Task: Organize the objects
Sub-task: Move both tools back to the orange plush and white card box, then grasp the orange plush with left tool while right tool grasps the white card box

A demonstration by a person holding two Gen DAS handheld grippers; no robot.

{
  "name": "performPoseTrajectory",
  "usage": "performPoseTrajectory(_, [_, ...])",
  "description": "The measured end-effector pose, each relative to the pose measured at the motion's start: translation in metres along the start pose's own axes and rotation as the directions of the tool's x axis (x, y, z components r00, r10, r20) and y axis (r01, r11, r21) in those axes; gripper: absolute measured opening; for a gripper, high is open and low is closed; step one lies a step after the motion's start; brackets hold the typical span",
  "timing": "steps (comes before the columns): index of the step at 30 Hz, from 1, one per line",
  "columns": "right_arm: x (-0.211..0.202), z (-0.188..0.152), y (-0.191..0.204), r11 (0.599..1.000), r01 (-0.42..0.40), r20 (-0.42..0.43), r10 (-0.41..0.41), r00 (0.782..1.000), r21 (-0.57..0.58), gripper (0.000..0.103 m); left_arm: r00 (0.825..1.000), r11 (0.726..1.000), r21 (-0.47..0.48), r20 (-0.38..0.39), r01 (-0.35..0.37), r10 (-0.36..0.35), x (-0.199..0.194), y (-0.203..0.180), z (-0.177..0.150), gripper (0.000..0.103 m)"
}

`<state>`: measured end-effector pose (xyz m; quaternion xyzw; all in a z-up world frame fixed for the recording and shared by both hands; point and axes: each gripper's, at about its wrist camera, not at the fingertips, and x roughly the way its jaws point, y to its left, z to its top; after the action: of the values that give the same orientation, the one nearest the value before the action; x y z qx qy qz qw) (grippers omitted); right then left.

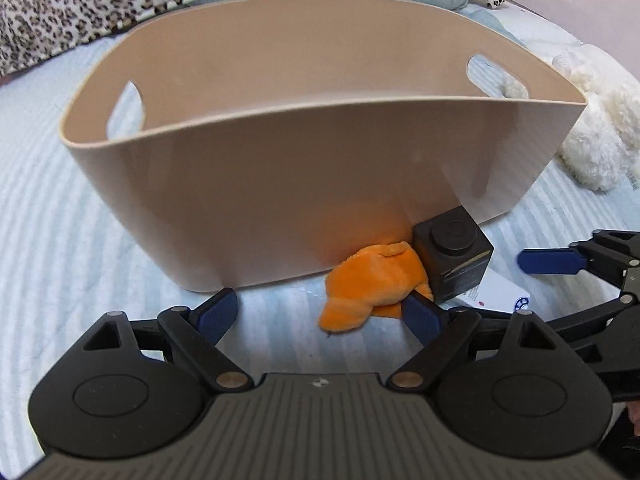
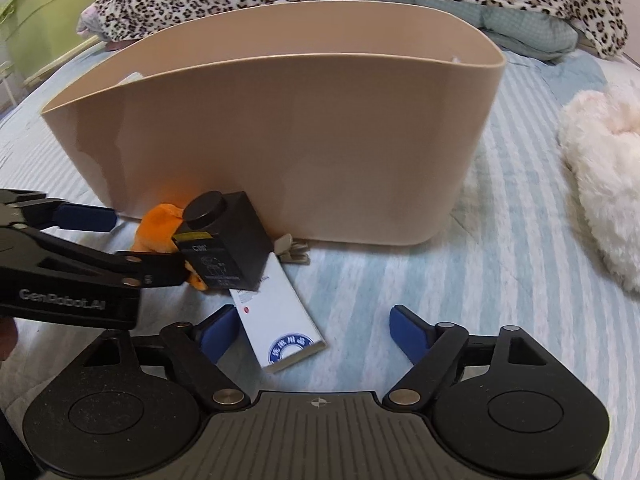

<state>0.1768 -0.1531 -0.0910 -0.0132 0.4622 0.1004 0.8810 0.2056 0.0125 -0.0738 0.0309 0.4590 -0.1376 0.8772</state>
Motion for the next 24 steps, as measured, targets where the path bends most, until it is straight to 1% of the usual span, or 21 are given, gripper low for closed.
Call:
performPoseTrajectory(3, [0.003, 0.001, 0.003, 1.0, -0.015, -0.004, 0.015, 1.0, -0.013, 0.072, 1.0, 1.0, -0.002, -0.004, 0.021, -0.021, 0.002, 0.0, 0.001, 0.081])
performPoseTrajectory(5, [0.003, 0.001, 0.003, 1.0, -0.023, -0.005, 0.023, 1.0, -0.014, 0.069, 1.0, 1.0, 0.009, -0.002, 0.03, -0.03, 0.002, -0.002, -0.001, 0.071])
performPoseTrajectory(6, [0.001, -0.003, 0.008, 1.0, -0.026, -0.005, 0.026, 1.0, -0.013, 0.065, 1.0, 0.999, 0.014, -0.003, 0.031, -0.031, 0.001, -0.004, 0.0, 0.068])
performPoseTrajectory(7, [0.0, -0.004, 0.008, 1.0, -0.027, -0.005, 0.027, 1.0, -0.012, 0.061, 0.999, 0.999, 0.016, -0.005, 0.038, -0.038, 0.001, -0.005, 0.0, 0.06])
performPoseTrajectory(8, [0.0, -0.005, 0.008, 1.0, -0.028, -0.005, 0.028, 1.0, -0.01, 0.059, 0.999, 0.999, 0.013, -0.006, 0.051, -0.051, 0.002, -0.005, 0.002, 0.052])
performPoseTrajectory(9, [-0.001, -0.005, 0.007, 1.0, -0.031, -0.004, 0.031, 1.0, -0.006, 0.055, 0.998, 0.998, 0.009, -0.008, 0.065, -0.065, 0.001, -0.005, 0.002, 0.047])
performPoseTrajectory(10, [-0.002, -0.006, 0.006, 0.999, -0.036, -0.005, 0.036, 0.999, 0.001, 0.05, 0.997, 0.997, 0.005, -0.012, 0.076, -0.076, 0.001, -0.005, 0.003, 0.038])
performPoseTrajectory(11, [-0.003, -0.006, 0.005, 0.999, -0.039, -0.006, 0.039, 0.999, 0.005, 0.048, 0.997, 0.997, 0.0, -0.015, 0.078, -0.078, 0.001, -0.005, 0.003, 0.032])
performPoseTrajectory(12, [-0.004, -0.007, 0.004, 0.999, -0.042, -0.008, 0.042, 0.999, 0.009, 0.042, 0.997, 0.997, -0.005, -0.015, 0.077, -0.077, 0.001, -0.004, 0.003, 0.028])
performPoseTrajectory(13, [-0.005, -0.007, 0.003, 0.999, -0.044, -0.01, 0.044, 0.999, 0.011, 0.037, 0.996, 0.997, -0.011, -0.017, 0.083, -0.083, 0.001, -0.004, 0.004, 0.02])
performPoseTrajectory(15, [-0.007, -0.009, 0.001, 0.999, -0.049, -0.014, 0.049, 0.999, 0.015, 0.029, 0.994, 0.994, -0.026, -0.023, 0.102, -0.103, 0.0, -0.001, 0.003, 0.011])
performPoseTrajectory(18, [-0.012, -0.012, 0.001, 0.999, -0.05, -0.014, 0.05, 0.999, 0.018, 0.029, 0.994, 0.994, -0.034, -0.021, 0.108, -0.109, -0.004, 0.002, 0.0, 0.01])
performPoseTrajectory(24, [-0.023, -0.021, 0.005, 0.999, -0.036, -0.008, 0.037, 0.999, 0.019, 0.029, 0.996, 0.995, -0.042, -0.002, 0.09, -0.09, -0.02, 0.006, -0.014, 0.009])
